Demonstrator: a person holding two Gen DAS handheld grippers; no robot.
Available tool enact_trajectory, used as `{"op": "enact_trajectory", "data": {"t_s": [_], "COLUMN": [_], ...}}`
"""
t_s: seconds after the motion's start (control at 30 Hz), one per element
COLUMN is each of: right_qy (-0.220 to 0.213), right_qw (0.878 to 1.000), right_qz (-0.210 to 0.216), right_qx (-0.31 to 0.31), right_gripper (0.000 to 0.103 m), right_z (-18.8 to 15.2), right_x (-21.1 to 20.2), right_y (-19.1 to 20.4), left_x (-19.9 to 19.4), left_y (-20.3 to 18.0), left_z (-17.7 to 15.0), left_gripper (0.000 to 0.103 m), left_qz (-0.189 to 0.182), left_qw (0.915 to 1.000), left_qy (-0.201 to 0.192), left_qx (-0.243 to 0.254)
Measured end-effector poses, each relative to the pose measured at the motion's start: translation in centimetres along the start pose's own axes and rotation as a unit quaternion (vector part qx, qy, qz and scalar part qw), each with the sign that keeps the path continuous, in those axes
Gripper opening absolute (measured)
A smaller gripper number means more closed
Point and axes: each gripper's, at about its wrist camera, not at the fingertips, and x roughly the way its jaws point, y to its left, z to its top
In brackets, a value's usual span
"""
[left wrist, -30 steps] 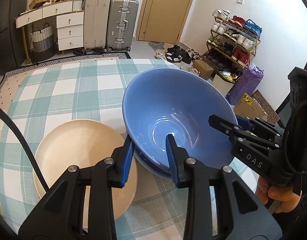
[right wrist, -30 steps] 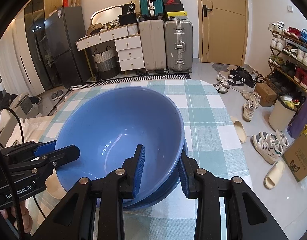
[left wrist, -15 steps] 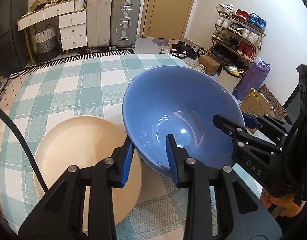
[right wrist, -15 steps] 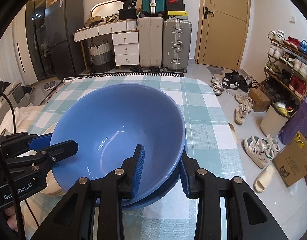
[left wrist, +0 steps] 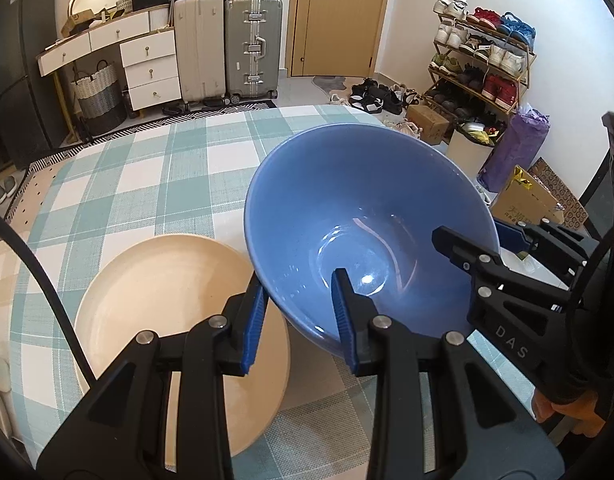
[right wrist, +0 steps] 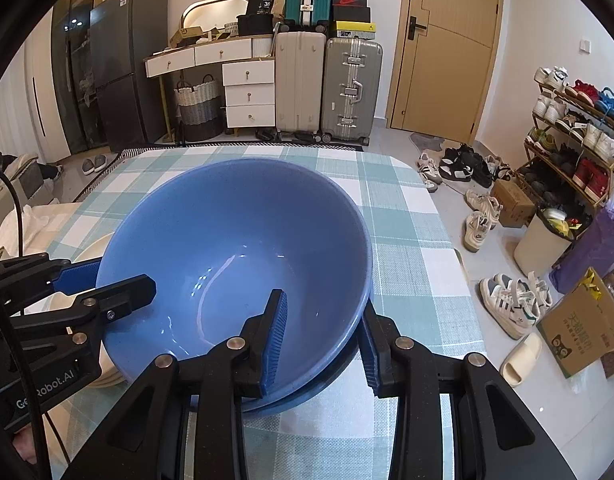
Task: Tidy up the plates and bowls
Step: 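Lower the held bowl into the other blue bowl with both tools, then open both tools and release the nested bowls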
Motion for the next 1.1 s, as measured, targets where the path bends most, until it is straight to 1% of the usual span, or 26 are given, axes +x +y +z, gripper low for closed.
{"op": "enact_trajectory", "data": {"t_s": [0.17,0.47,0.57,0.77,0.93,0.97,1.07,1.1], "right_qy": [-0.003,-0.006,-0.007,-0.006,0.003,0.004,0.003,0.003], "right_qw": [1.0,0.999,0.999,0.999,1.0,1.0,1.0,1.0], "right_qz": [-0.005,-0.029,-0.029,-0.032,-0.024,-0.019,-0.006,-0.002], "right_qx": [-0.006,-0.031,-0.031,-0.029,-0.019,-0.016,-0.005,0.0], "right_gripper": [0.037,0.041,0.046,0.05,0.059,0.063,0.074,0.079], "right_z": [0.0,-0.2,-0.3,-0.3,-0.4,-0.4,-0.5,-0.5], "right_x": [-0.1,-0.2,-0.2,-0.1,0.2,0.2,0.1,0.0], "right_y": [0.3,1.1,1.1,1.1,0.7,0.5,-0.1,-0.2], "left_x": [-0.1,0.1,0.1,0.9,1.0,1.0,1.1,1.2], "left_y": [-0.1,0.0,0.0,0.9,1.0,1.1,1.4,1.4], "left_z": [-0.2,-0.3,-0.4,-0.7,-0.7,-0.7,-0.7,-0.7], "left_gripper": [0.029,0.029,0.03,0.032,0.032,0.032,0.036,0.04], "left_qz": [-0.002,-0.001,-0.004,-0.016,-0.018,-0.02,-0.029,-0.032], "left_qw": [1.0,1.0,1.0,0.9997,0.9997,0.9996,0.9992,0.9991], "left_qy": [0.001,0.001,0.004,0.015,0.016,0.017,0.023,0.023], "left_qx": [0.0,0.002,-0.001,-0.01,-0.009,-0.01,-0.016,-0.016]}}
